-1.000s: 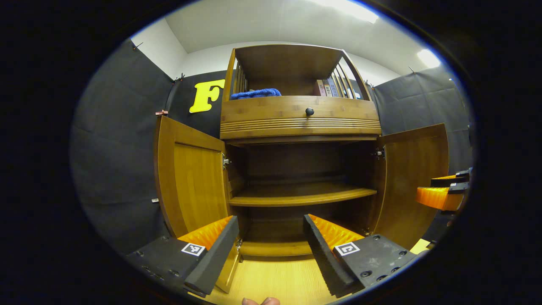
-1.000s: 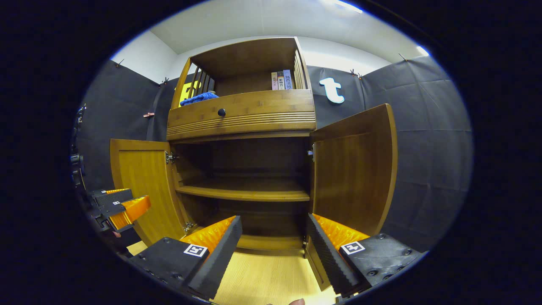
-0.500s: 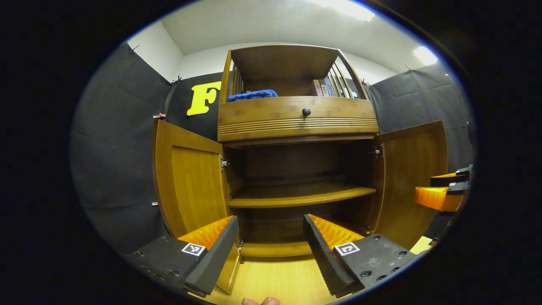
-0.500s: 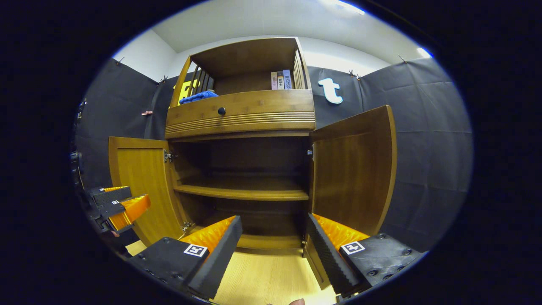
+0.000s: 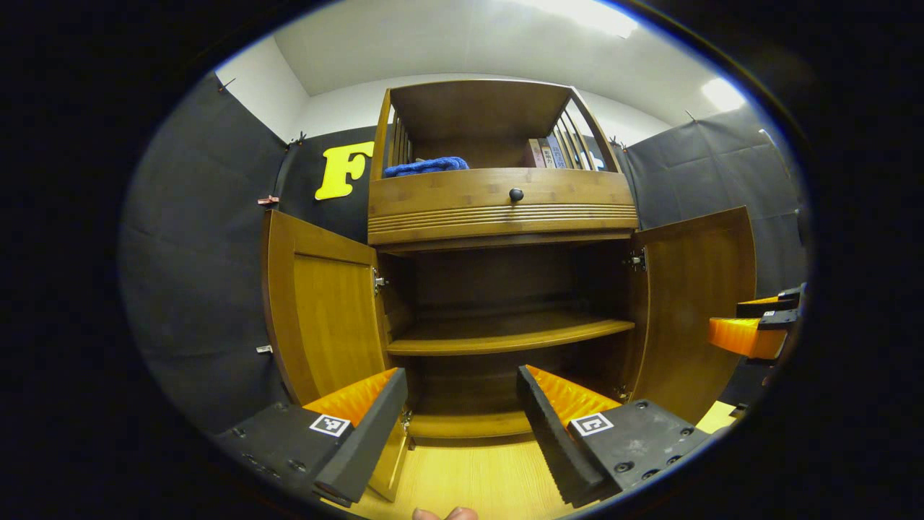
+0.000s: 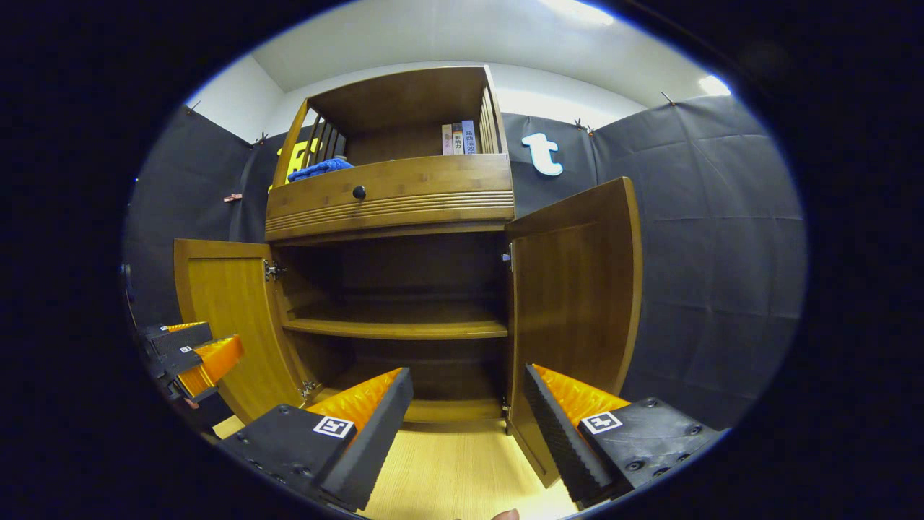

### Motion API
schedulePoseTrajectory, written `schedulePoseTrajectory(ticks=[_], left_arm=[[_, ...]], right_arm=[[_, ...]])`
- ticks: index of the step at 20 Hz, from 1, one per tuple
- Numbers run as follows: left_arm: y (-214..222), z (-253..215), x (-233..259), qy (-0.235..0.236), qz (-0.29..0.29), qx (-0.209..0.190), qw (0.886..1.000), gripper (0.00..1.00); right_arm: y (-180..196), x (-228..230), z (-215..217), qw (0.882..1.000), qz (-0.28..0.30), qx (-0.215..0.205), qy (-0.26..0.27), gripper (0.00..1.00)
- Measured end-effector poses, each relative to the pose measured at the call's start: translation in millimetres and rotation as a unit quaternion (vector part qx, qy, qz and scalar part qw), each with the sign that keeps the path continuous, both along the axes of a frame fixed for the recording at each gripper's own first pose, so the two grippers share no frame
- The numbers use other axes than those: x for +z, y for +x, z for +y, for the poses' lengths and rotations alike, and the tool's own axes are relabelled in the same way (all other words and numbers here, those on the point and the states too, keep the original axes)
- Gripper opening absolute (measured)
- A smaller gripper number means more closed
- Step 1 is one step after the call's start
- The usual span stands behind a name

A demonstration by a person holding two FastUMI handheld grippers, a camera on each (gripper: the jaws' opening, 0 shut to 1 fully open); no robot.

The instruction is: Open the right door of the double-door shoe cabinet with the right hand, and open the left door with the left hand.

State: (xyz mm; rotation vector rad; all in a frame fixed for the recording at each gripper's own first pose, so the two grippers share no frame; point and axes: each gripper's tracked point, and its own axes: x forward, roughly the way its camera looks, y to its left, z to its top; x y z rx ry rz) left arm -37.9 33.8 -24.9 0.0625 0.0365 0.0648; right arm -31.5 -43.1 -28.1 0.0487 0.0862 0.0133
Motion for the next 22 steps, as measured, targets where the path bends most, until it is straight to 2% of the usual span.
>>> schedulePoseTrajectory(ticks=[22], left_arm=[[-0.6,1.1,4.7,-0.004,-0.009,-0.002,1.000,0.95]], right_arm=[[-2.9,5.5,7.2,1.000,-0.010,0.001,-0.005,0.98]])
